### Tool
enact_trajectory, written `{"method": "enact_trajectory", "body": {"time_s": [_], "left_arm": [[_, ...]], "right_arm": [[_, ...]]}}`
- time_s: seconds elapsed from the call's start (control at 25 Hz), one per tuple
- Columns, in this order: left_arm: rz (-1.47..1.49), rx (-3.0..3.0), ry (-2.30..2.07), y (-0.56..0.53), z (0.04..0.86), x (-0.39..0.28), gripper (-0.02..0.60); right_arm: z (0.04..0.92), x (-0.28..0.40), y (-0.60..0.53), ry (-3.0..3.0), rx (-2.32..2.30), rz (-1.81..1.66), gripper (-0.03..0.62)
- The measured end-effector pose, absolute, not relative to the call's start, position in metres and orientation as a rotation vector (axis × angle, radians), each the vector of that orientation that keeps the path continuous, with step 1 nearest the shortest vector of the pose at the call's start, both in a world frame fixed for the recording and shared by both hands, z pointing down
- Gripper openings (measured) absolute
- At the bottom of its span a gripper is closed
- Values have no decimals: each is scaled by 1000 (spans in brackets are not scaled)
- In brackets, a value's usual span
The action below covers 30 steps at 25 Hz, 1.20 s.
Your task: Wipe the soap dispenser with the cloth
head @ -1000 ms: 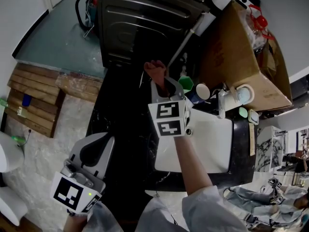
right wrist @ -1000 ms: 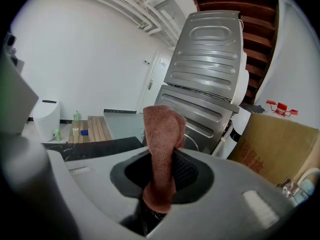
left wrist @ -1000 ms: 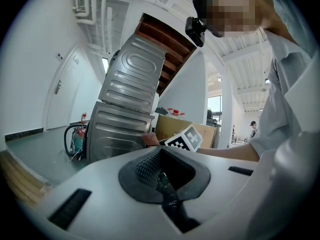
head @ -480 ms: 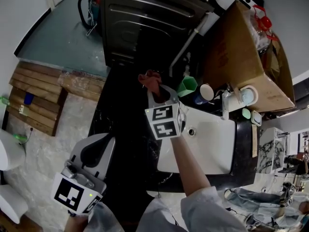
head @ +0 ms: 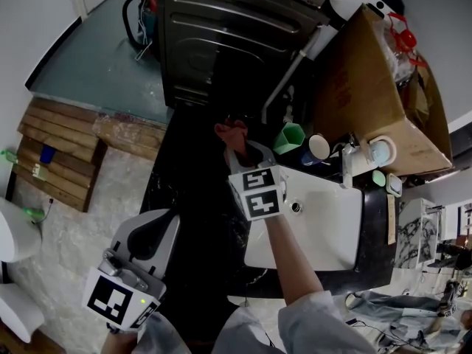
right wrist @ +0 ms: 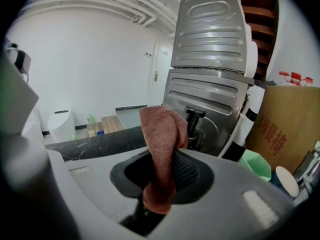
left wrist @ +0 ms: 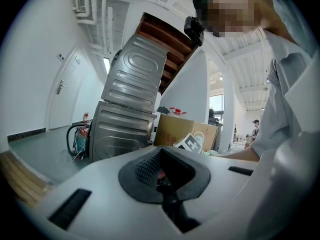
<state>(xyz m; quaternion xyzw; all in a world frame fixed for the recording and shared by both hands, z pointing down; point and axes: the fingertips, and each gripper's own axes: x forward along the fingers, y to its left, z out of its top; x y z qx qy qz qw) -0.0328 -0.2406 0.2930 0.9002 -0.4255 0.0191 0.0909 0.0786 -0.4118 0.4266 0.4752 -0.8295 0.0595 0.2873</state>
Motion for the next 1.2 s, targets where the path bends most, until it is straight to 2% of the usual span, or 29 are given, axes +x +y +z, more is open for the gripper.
{"method": "enact_trajectory", "body": {"time_s": [0.64,1.2], "left_arm": [[29,2683,-1230,-245,291,-33,3],[35,2669,-1249,-243,293,-43,3]], "right_arm": [[344,111,-418,-2224,1564,67,77],[366,81,-434,-2209,1477,55,77]]}}
